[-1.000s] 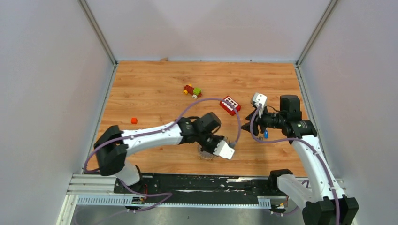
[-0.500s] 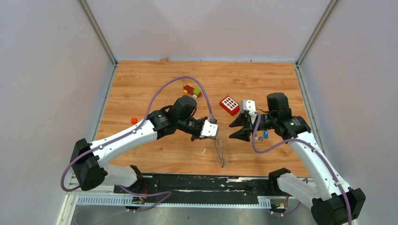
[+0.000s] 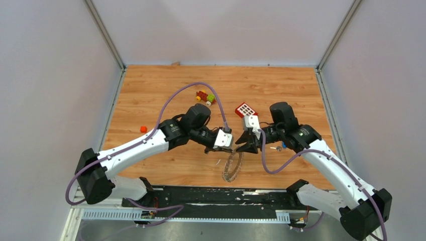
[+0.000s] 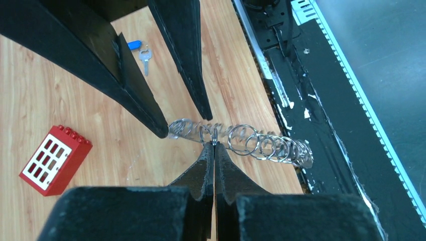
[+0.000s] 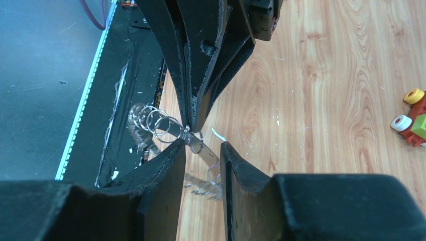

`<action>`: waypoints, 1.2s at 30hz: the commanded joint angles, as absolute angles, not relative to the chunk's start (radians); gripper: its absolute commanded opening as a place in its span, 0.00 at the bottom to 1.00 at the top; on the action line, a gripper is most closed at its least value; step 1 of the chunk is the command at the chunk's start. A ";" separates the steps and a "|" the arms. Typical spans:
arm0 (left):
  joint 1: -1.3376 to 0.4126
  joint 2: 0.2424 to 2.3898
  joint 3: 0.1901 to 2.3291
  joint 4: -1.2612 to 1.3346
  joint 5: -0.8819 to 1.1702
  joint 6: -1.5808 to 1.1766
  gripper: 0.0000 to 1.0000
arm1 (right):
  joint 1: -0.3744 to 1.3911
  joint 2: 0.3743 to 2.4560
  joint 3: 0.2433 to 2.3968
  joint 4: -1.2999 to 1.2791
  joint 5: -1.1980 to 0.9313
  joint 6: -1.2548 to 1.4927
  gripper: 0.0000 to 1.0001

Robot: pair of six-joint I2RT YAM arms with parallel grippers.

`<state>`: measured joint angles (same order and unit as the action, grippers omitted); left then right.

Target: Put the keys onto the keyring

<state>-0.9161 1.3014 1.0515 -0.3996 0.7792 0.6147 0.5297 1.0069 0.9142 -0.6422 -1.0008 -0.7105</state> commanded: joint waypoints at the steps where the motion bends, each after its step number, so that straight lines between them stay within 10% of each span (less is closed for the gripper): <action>1: -0.910 1.256 1.049 -0.345 0.834 0.600 0.00 | 0.553 1.009 0.899 -0.593 -0.980 -0.743 0.32; 36: -0.897 1.239 1.036 -0.317 0.866 0.573 0.00 | 0.597 1.040 0.881 -0.621 -0.962 -0.802 0.24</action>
<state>-0.9005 1.2789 1.0325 -0.3660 0.8112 0.5880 0.5858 1.0328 0.8906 -0.6502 -0.9657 -0.7868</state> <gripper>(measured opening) 0.006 0.232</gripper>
